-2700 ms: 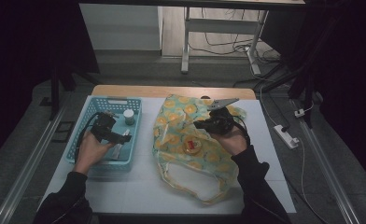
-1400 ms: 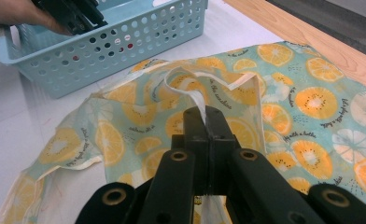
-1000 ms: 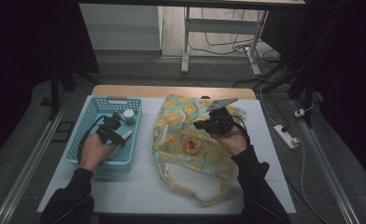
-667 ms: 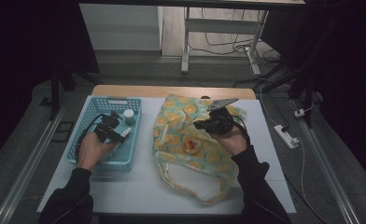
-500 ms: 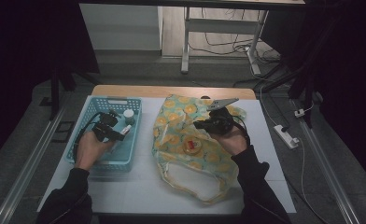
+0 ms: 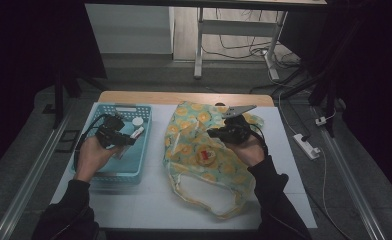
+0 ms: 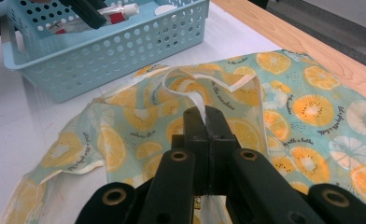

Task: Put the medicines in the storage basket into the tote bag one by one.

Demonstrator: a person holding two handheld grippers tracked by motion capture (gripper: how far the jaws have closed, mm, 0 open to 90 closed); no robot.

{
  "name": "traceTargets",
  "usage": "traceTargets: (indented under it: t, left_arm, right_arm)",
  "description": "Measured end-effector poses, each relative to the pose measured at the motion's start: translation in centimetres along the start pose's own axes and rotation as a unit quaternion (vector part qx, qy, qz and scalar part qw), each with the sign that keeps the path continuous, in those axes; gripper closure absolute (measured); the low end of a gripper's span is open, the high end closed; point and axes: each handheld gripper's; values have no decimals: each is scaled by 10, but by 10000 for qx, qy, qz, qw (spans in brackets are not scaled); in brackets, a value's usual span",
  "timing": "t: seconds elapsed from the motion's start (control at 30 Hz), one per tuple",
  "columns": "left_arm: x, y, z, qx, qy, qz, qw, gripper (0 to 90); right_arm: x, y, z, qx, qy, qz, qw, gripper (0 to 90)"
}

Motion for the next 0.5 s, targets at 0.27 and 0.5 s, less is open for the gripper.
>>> traceTargets:
  t: [0.27, 0.5]
  left_arm:
    - [-19, -10, -10, -291, 259, 138, 9991, 725]
    - [-40, -15, -19, -463, 540, 353, 9968, 725]
  right_arm:
    - [0, -1, 0, -46, -8, 3, 10000, 892]
    - [0, -1, 0, -51, -8, 8, 10000, 892]
Point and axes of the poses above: each handheld gripper's, and its own axes: y roughly forward along the jaws, z roughly out of its underside, x roughly to its left, and after that the axes turned 13 degrees about y, right-handed
